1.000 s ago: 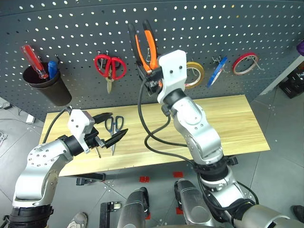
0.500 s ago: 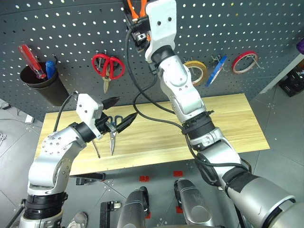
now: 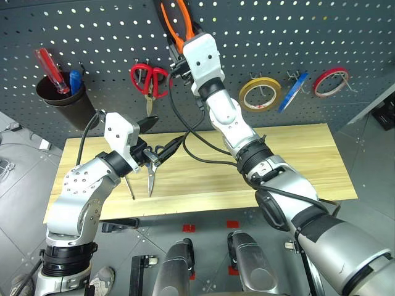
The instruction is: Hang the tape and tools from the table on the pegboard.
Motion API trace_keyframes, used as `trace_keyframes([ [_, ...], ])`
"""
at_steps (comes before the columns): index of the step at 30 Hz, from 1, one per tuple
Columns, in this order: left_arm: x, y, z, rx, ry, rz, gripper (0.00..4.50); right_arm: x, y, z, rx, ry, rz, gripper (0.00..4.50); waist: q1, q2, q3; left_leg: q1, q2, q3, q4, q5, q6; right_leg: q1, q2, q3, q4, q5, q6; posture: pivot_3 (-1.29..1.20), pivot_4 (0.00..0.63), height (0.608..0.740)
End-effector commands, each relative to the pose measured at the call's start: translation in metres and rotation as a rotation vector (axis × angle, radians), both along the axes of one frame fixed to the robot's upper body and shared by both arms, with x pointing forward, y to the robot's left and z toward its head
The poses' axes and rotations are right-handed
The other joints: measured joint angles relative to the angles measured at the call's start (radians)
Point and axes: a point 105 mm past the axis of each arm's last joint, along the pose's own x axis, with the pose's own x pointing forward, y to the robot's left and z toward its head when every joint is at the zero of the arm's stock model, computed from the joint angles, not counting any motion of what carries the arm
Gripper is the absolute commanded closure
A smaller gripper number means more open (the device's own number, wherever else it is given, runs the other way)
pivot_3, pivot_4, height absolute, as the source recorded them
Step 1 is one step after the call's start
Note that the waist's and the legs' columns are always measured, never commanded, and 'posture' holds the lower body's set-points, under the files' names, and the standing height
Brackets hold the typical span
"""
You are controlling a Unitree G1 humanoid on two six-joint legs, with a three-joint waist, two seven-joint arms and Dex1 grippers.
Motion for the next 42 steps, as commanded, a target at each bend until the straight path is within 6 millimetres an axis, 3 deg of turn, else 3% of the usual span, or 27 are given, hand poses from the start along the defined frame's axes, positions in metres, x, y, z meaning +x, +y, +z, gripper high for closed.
trace_keyframes([
  [1, -0.006, -0.002, 0.01, 0.001, -0.054, -0.002, 0.03, -0.003, -0.011, 0.018, 0.083, -0.048, -0.009, 1.86, 0.004, 0.0, 0.0, 0.0, 0.0, 0.0, 0.0, 0.0, 0.0, 0.0, 0.0, 0.0, 0.0, 0.0, 0.0, -0.12, 0.36, 0.74],
  [4, -0.006, -0.001, 0.012, -0.008, -0.06, 0.006, 0.03, -0.011, -0.018, 0.047, 0.172, -0.088, 0.021, 1.86, 0.016, 0.0, 0.001, 0.0, 0.0, 0.0, 0.0, 0.0, 0.0, 0.0, 0.0, 0.0, 0.0, 0.0, 0.0, -0.13, 0.361, 0.74],
  [8, -0.006, -0.002, 0.012, -0.007, -0.06, 0.001, 0.03, -0.006, -0.024, 0.05, 0.198, -0.06, 0.003, 1.86, 0.019, 0.0, 0.002, 0.0, 0.0, 0.0, 0.0, 0.0, 0.0, -0.001, 0.0, 0.0, 0.0, 0.0, 0.0, -0.13, 0.358, 0.74],
  [18, -0.003, -0.003, 0.012, -0.002, -0.067, 0.001, 0.03, 0.009, -0.031, -0.002, 0.069, 0.005, -0.085, 1.86, 0.022, 0.0, 0.002, 0.0, 0.0, -0.001, 0.0, 0.0, 0.001, 0.0, 0.0, -0.002, 0.001, 0.002, -0.004, -0.14, 0.36, 0.74],
  [24, -0.002, -0.002, 0.013, -0.004, -0.079, 0.012, 0.03, 0.016, -0.041, -0.019, 0.048, 0.047, -0.124, 1.86, 0.019, 0.0, 0.002, -0.003, 0.001, -0.001, 0.0, 0.002, -0.002, -0.004, 0.001, -0.001, 0.001, 0.002, -0.004, -0.14, 0.356, 0.74],
  [31, 0.002, 0.003, 0.01, -0.008, -0.074, 0.06, 0.03, 0.031, -0.049, -0.053, 0.096, 0.277, -0.116, 1.86, 0.02, -0.001, 0.002, -0.003, 0.002, -0.001, 0.0, 0.001, -0.001, -0.003, 0.002, -0.002, 0.001, 0.003, -0.005, -0.16, 0.351, 0.74],
  [36, 0.006, 0.01, -0.002, -0.018, -0.032, 0.137, 0.03, 0.028, -0.051, -0.075, 0.056, 0.361, -0.078, 1.86, 0.021, -0.001, 0.002, -0.002, 0.002, -0.002, 0.001, 0.0, 0.0, -0.001, 0.002, -0.002, 0.001, 0.003, -0.005, -0.16, 0.35, 0.74],
  [41, 0.01, 0.019, -0.013, -0.054, 0.014, 0.222, 0.03, 0.018, -0.056, -0.087, 0.014, 0.391, -0.053, 0.16, 0.022, -0.001, 0.002, -0.001, 0.002, -0.003, 0.0, 0.0, 0.0, 0.001, 0.001, -0.003, -0.001, 0.003, -0.005, -0.18, 0.349, 0.74],
  [42, 0.01, 0.019, -0.015, -0.051, 0.022, 0.228, 0.03, 0.016, -0.057, -0.087, 0.008, 0.393, -0.045, 0.05, 0.021, -0.001, 0.002, -0.002, 0.002, -0.002, 0.0, 0.0, 0.0, 0.0, 0.001, -0.002, 0.0, 0.003, -0.005, -0.18, 0.349, 0.74],
])
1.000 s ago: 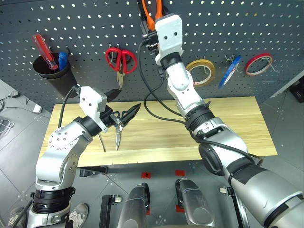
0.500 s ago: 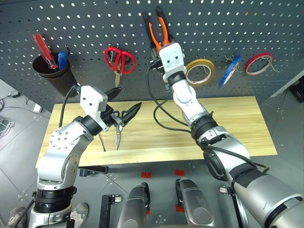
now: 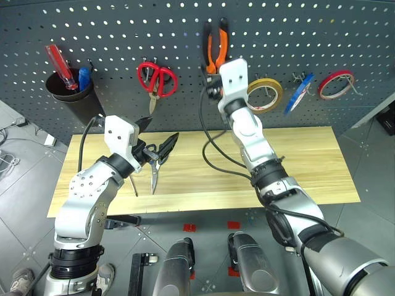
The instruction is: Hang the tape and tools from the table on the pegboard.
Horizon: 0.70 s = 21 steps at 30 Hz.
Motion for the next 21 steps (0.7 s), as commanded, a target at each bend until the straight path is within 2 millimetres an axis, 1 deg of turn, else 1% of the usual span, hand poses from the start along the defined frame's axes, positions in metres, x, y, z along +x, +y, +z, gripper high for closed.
trace_keyframes([
  [1, 0.0, 0.006, -0.002, 0.011, 0.002, 0.051, 0.03, -0.012, 0.005, 0.023, -0.003, -0.062, 0.059, 0.05, -0.001, 0.0, 0.001, -0.002, 0.0, 0.0, 0.0, 0.0, 0.0, -0.003, 0.0, 0.0, 0.001, 0.0, 0.0, -0.19, 0.344, 0.74],
  [4, 0.001, 0.01, -0.008, -0.012, 0.033, 0.088, 0.03, -0.02, 0.005, 0.021, -0.018, -0.038, 0.102, 0.05, -0.003, 0.0, 0.001, -0.005, 0.0, 0.0, 0.001, 0.0, 0.0, -0.005, 0.0, 0.0, 0.001, 0.0, 0.0, -0.19, 0.344, 0.74],
  [5, 0.002, 0.012, -0.012, -0.021, 0.057, 0.103, 0.01, -0.026, 0.008, 0.019, -0.037, -0.021, 0.148, 0.01, -0.003, 0.0, 0.001, -0.005, 0.0, 0.0, 0.0, 0.0, 0.0, -0.005, 0.0, 0.0, 0.001, 0.0, 0.0, -0.19, 0.344, 0.74],
  [7, 0.001, 0.017, -0.029, -0.018, 0.147, 0.141, 0.01, -0.046, 0.021, 0.013, -0.075, 0.027, 0.288, 0.01, -0.004, 0.0, 0.0, -0.004, 0.001, 0.0, 0.0, 0.0, 0.0, -0.005, 0.002, 0.0, 0.0, 0.0, 0.0, -0.2, 0.342, 0.74],
  [9, 0.001, 0.023, -0.043, 0.014, 0.207, 0.191, 0.01, -0.061, 0.029, 0.006, -0.125, 0.078, 0.384, 0.01, -0.004, 0.0, 0.001, -0.004, 0.002, 0.0, 0.0, 0.0, 0.0, -0.005, 0.003, 0.0, -0.001, 0.0, 0.0, -0.2, 0.344, 0.74],
  [11, 0.003, 0.035, -0.061, 0.037, 0.282, 0.291, 0.01, -0.08, 0.036, -0.008, -0.179, 0.176, 0.49, 0.01, -0.003, 0.0, 0.001, -0.004, 0.002, 0.0, 0.0, 0.0, 0.0, -0.005, 0.003, 0.0, 0.0, 0.0, 0.0, -0.2, 0.344, 0.74],
  [14, 0.006, 0.043, -0.085, 0.052, 0.402, 0.376, 0.01, -0.109, 0.042, -0.019, -0.247, 0.268, 0.621, 0.01, -0.001, 0.0, 0.001, -0.004, 0.002, -0.002, 0.0, 0.0, 0.0, -0.004, 0.003, 0.0, 0.0, 0.0, 0.0, -0.21, 0.345, 0.74],
  [15, 0.009, 0.043, -0.092, 0.041, 0.439, 0.396, 0.01, -0.122, 0.042, -0.024, -0.282, 0.302, 0.664, 0.01, 0.002, 0.0, 0.001, -0.004, 0.002, -0.002, 0.0, 0.0, 0.0, -0.004, 0.003, 0.0, 0.0, 0.0, 0.0, -0.21, 0.345, 0.74],
  [16, 0.011, 0.044, -0.097, 0.032, 0.463, 0.409, 0.01, -0.132, 0.043, -0.028, -0.307, 0.329, 0.692, 0.01, 0.006, -0.001, 0.001, -0.004, 0.001, -0.002, 0.001, 0.0, 0.0, -0.004, 0.003, -0.001, 0.0, 0.001, 0.0, -0.21, 0.347, 0.74],
  [17, 0.014, 0.046, -0.106, 0.039, 0.521, 0.44, 0.01, -0.142, 0.044, -0.032, -0.317, 0.361, 0.728, 0.01, 0.006, -0.002, 0.001, -0.005, 0.001, -0.003, 0.001, 0.0, 0.0, -0.004, 0.003, -0.001, 0.0, 0.001, 0.0, -0.21, 0.347, 0.74],
  [19, 0.02, 0.05, -0.118, 0.06, 0.593, 0.483, 0.01, -0.152, 0.045, -0.036, -0.326, 0.401, 0.762, 0.01, 0.007, -0.003, 0.002, -0.005, 0.001, -0.004, 0.001, 0.0, 0.0, -0.004, 0.003, -0.002, 0.0, 0.001, 0.0, -0.23, 0.35, 0.74],
  [21, 0.027, 0.05, -0.124, 0.051, 0.617, 0.496, 0.01, -0.156, 0.044, -0.039, -0.339, 0.419, 0.769, 0.01, 0.005, -0.003, 0.002, -0.005, 0.001, -0.005, 0.001, 0.0, 0.0, -0.004, 0.003, -0.002, 0.0, 0.001, 0.001, -0.23, 0.348, 0.74],
])
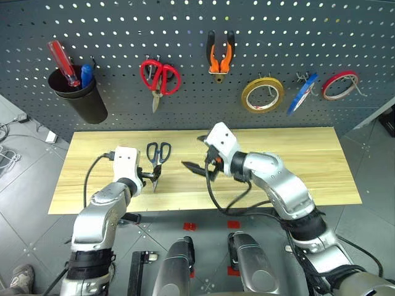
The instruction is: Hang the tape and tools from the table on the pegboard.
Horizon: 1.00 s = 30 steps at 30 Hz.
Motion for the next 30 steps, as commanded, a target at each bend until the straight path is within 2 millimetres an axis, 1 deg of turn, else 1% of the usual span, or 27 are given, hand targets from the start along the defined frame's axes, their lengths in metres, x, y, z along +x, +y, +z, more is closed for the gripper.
trace_keyframes([
  [1, 0.011, 0.003, -0.008, 0.005, 0.027, 0.038, 0.01, -0.014, 0.004, 0.006, 0.004, 0.003, 0.053, 0.01, -0.001, 0.0, 0.0, 0.0, 0.0, 0.0, 0.0, 0.0, 0.0, 0.0, 0.0, 0.0, 0.0, 0.0, 0.0, -0.23, 0.348, 0.74],
  [4, 0.024, 0.001, -0.017, 0.002, 0.057, 0.049, 0.01, -0.015, 0.005, 0.007, 0.002, 0.007, 0.051, 0.01, -0.001, -0.001, 0.0, 0.0, 0.0, 0.0, 0.0, 0.0, 0.0, 0.0, 0.0, 0.0, 0.0, 0.0, 0.0, -0.23, 0.349, 0.74],
  [8, 0.037, 0.001, -0.023, 0.027, 0.084, 0.045, 0.01, -0.013, 0.005, 0.009, -0.007, 0.005, 0.05, 0.01, -0.003, -0.003, 0.002, 0.0, 0.0, 0.0, 0.0, 0.0, 0.0, 0.0, 0.0, 0.0, 0.0, 0.0, 0.0, -0.24, 0.351, 0.74],
  [11, 0.039, 0.008, -0.03, 0.042, 0.109, 0.063, 0.59, -0.008, 0.001, 0.011, -0.02, -0.009, 0.036, 0.0, -0.007, -0.004, 0.002, 0.0, 0.0, 0.0, 0.0, 0.0, 0.0, 0.0, -0.001, 0.0, -0.001, 0.0, 0.0, -0.26, 0.348, 0.74],
  [12, 0.039, 0.01, -0.032, 0.045, 0.112, 0.064, 0.85, -0.006, 0.0, 0.012, -0.022, -0.012, 0.028, 0.0, -0.008, -0.004, 0.002, 0.0, 0.0, 0.0, 0.0, 0.0, 0.0, 0.0, -0.001, 0.0, -0.001, 0.0, 0.0, -0.26, 0.346, 0.74],
  [18, 0.033, 0.011, -0.041, 0.029, 0.134, 0.031, 2.64, -0.001, -0.008, 0.018, -0.042, -0.016, 0.0, 0.0, -0.009, -0.004, 0.002, 0.0, 0.0, 0.0, 0.0, 0.0, -0.001, 0.0, -0.001, 0.0, -0.001, 0.0, 0.0, -0.27, 0.344, 0.74],
  [20, 0.031, 0.01, -0.041, 0.013, 0.125, 0.001, 3.23, 0.001, -0.014, 0.019, -0.049, -0.021, -0.014, 0.0, -0.009, -0.004, 0.002, 0.0, 0.0, 0.0, 0.0, 0.0, -0.001, 0.0, -0.001, 0.0, -0.001, 0.0, 0.0, -0.29, 0.352, 0.74],
  [21, 0.03, 0.007, -0.038, -0.003, 0.111, -0.024, 3.53, 0.001, -0.018, 0.02, -0.053, -0.025, -0.021, 0.0, -0.01, -0.004, 0.002, 0.0, 0.0, 0.001, 0.0, 0.0, -0.001, 0.0, -0.001, 0.0, -0.001, 0.0, 0.0, -0.3, 0.354, 0.74],
  [23, 0.027, 0.005, -0.023, -0.017, 0.03, -0.066, 3.92, 0.001, -0.028, 0.025, -0.05, -0.071, -0.038, 0.0, -0.01, -0.004, 0.002, 0.0, 0.0, 0.001, 0.0, 0.0, -0.001, 0.0, -0.002, 0.0, -0.001, 0.0, 0.0, -0.31, 0.361, 0.74],
  [27, 0.005, 0.005, 0.008, 0.022, -0.107, -0.151, 3.94, -0.009, -0.04, 0.044, -0.008, -0.219, -0.031, 0.0, -0.019, -0.006, 0.004, -0.002, 0.0, 0.001, -0.001, 0.0, -0.001, -0.002, -0.003, 0.0, -0.003, 0.0, 0.0, -0.33, 0.37, 0.74],
  [29, -0.012, -0.002, 0.032, 0.015, -0.21, -0.205, 3.94, -0.017, -0.046, 0.055, 0.03, -0.283, -0.017, 0.0, -0.026, -0.006, 0.008, -0.002, 0.0, 0.001, -0.001, 0.0, -0.001, -0.002, -0.003, 0.0, -0.003, 0.0, 0.0, -0.33, 0.371, 0.74],
  [30, -0.019, -0.006, 0.041, 0.01, -0.243, -0.226, 3.94, -0.02, -0.048, 0.058, 0.045, -0.295, -0.01, 0.0, -0.029, -0.006, 0.009, -0.003, 0.0, 0.0, -0.001, 0.0, -0.001, -0.002, -0.003, 0.0, -0.003, 0.0, 0.0, -0.33, 0.371, 0.74],
])
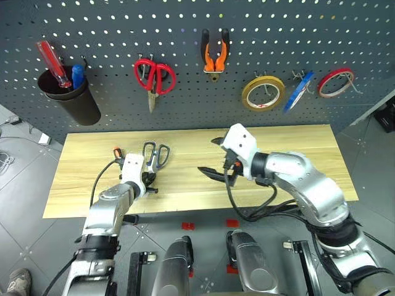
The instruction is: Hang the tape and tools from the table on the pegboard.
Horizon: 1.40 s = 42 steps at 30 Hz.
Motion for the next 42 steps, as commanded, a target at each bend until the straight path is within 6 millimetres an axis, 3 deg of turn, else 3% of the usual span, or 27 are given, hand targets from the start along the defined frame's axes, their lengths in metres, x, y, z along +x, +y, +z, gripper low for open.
trace_keyframes([
  [1, -0.018, -0.017, 0.061, -0.01, -0.238, -0.118, 3.94, -0.022, -0.001, 0.029, 0.087, -0.127, 0.083, 0.0, -0.004, 0.001, 0.001, 0.0, 0.0, 0.0, 0.0, 0.0, 0.0, 0.0, 0.0, 0.0, 0.0, 0.0, 0.0, -0.33, 0.371, 0.74],
  [4, -0.045, -0.035, 0.103, 0.1, -0.441, -0.206, 3.94, -0.034, -0.008, 0.047, 0.215, -0.101, 0.136, 0.0, -0.007, 0.001, 0.002, 0.0, 0.0, 0.0, 0.0, 0.0, 0.0, 0.002, -0.001, 0.0, -0.001, 0.0, 0.0, -0.31, 0.367, 0.74],
  [7, -0.057, -0.046, 0.123, 0.174, -0.552, -0.233, 3.94, -0.035, -0.015, 0.054, 0.296, -0.091, 0.132, 0.0, -0.006, 0.002, 0.002, 0.0, 0.0, 0.0, 0.0, 0.0, 0.001, 0.002, -0.001, 0.0, -0.001, 0.0, 0.0, -0.31, 0.365, 0.74],
  [12, -0.054, -0.048, 0.164, 0.242, -0.754, -0.186, 3.94, -0.038, -0.011, 0.053, 0.279, -0.094, 0.189, 0.0, -0.007, 0.002, 0.003, 0.0, -0.001, 0.0, 0.0, 0.0, 0.001, 0.001, -0.001, -0.001, 0.0, 0.0, -0.001, -0.3, 0.367, 0.74],
  [16, -0.033, -0.038, 0.174, 0.204, -0.751, -0.13, 3.94, -0.031, -0.006, 0.056, 0.278, -0.122, 0.181, 0.0, -0.007, 0.001, 0.004, 0.0, -0.001, 0.001, 0.0, 0.0, 0.001, 0.001, 0.0, -0.001, 0.0, 0.0, 0.0, -0.29, 0.367, 0.74],
  [25, 0.013, -0.037, 0.172, 0.189, -0.704, -0.159, 3.94, -0.021, 0.003, 0.069, 0.306, -0.182, 0.184, 0.0, -0.008, 0.0, 0.006, 0.0, -0.001, 0.0, 0.001, 0.0, 0.001, 0.001, 0.001, -0.001, 0.001, 0.0, 0.0, -0.31, 0.362, 0.74],
  [30, 0.018, -0.041, 0.159, 0.14, -0.661, -0.149, 3.94, -0.019, 0.005, 0.071, 0.315, -0.194, 0.178, 0.0, -0.008, 0.0, 0.006, 0.0, -0.001, 0.001, 0.001, 0.0, 0.001, 0.001, 0.001, -0.001, 0.0, 0.0, 0.0, -0.31, 0.36, 0.74],
  [35, 0.01, -0.027, 0.141, 0.099, -0.582, -0.065, 2.43, -0.02, 0.012, 0.069, 0.317, -0.167, 0.171, 0.0, -0.013, 0.0, 0.006, 0.0, 0.0, 0.0, 0.001, 0.0, 0.001, 0.001, 0.001, -0.001, 0.001, 0.0, 0.0, -0.33, 0.36, 0.74],
  [39, -0.01, 0.017, 0.1, 0.03, -0.381, 0.148, 1.34, -0.015, 0.017, 0.06, 0.285, -0.153, 0.117, 0.0, -0.021, 0.0, 0.006, 0.0, 0.0, 0.0, 0.001, 0.0, 0.001, 0.0, 0.001, 0.0, 0.001, 0.0, 0.0, -0.32, 0.365, 0.74],
  [42, -0.027, 0.036, 0.068, 0.003, -0.213, 0.254, 1.34, -0.013, 0.027, 0.049, 0.23, -0.082, 0.098, 0.0, -0.025, 0.0, 0.006, 0.0, 0.0, 0.0, 0.001, 0.0, 0.001, 0.0, 0.001, 0.0, 0.001, 0.0, 0.0, -0.31, 0.368, 0.74],
])
